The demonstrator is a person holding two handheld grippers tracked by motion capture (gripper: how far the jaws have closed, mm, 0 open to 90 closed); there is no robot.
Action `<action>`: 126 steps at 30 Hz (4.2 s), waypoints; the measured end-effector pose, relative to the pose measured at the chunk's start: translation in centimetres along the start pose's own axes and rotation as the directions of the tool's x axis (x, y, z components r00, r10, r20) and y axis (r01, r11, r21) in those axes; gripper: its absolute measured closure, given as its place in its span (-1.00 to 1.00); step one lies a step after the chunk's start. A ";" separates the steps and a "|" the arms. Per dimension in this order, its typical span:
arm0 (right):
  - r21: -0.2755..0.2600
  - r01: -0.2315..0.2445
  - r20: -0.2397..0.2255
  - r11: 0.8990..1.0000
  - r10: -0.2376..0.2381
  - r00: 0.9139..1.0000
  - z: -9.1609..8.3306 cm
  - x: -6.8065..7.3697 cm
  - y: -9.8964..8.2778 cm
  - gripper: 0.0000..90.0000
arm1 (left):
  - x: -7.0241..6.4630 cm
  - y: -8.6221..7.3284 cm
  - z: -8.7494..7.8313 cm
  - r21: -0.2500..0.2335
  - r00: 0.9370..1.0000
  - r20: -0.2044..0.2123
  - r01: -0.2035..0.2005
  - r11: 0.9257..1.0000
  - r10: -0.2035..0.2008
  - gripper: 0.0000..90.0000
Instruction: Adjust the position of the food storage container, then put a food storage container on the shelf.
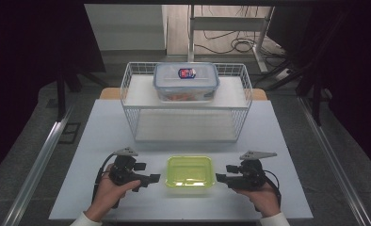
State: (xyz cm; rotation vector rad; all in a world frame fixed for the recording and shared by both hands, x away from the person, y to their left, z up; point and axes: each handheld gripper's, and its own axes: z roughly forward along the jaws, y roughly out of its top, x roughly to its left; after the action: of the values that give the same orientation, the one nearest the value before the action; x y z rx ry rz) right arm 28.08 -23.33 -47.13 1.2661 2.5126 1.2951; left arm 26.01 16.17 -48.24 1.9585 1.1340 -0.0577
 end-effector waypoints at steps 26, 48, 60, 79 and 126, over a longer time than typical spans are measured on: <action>0.050 -0.051 -0.057 0.997 0.054 0.997 2.0 -0.1 0.9 -0.20 | -0.1 1.0 3.7 0.018 0.991 0.073 0.107 0.994 -0.108 -0.53; 0.076 -0.111 -0.088 0.991 0.118 0.989 4.7 -1.1 0.9 0.03 | 1.1 0.8 6.5 0.099 0.950 0.168 0.251 0.963 -0.264 0.09; 0.072 -0.206 -0.148 0.976 0.214 0.965 4.7 -1.6 0.0 0.52 | 0.5 0.6 5.8 0.059 0.969 0.125 0.207 0.976 -0.213 0.46; 0.000 -0.210 -0.190 0.978 0.206 0.960 2.6 -1.0 -0.8 0.78 | -1.0 -0.5 4.7 0.022 0.981 0.145 0.129 0.991 -0.131 0.64; -0.131 -0.034 -0.174 0.991 0.011 0.985 -0.4 1.7 2.1 0.78 | -2.9 2.0 0.0 -0.116 0.991 0.119 -0.043 0.992 0.057 0.66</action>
State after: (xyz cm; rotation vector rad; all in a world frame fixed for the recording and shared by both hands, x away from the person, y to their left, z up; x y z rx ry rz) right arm 28.13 -21.76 -44.90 1.2065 2.4770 1.6136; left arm 25.79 13.71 -45.75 1.8560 0.9867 -0.0839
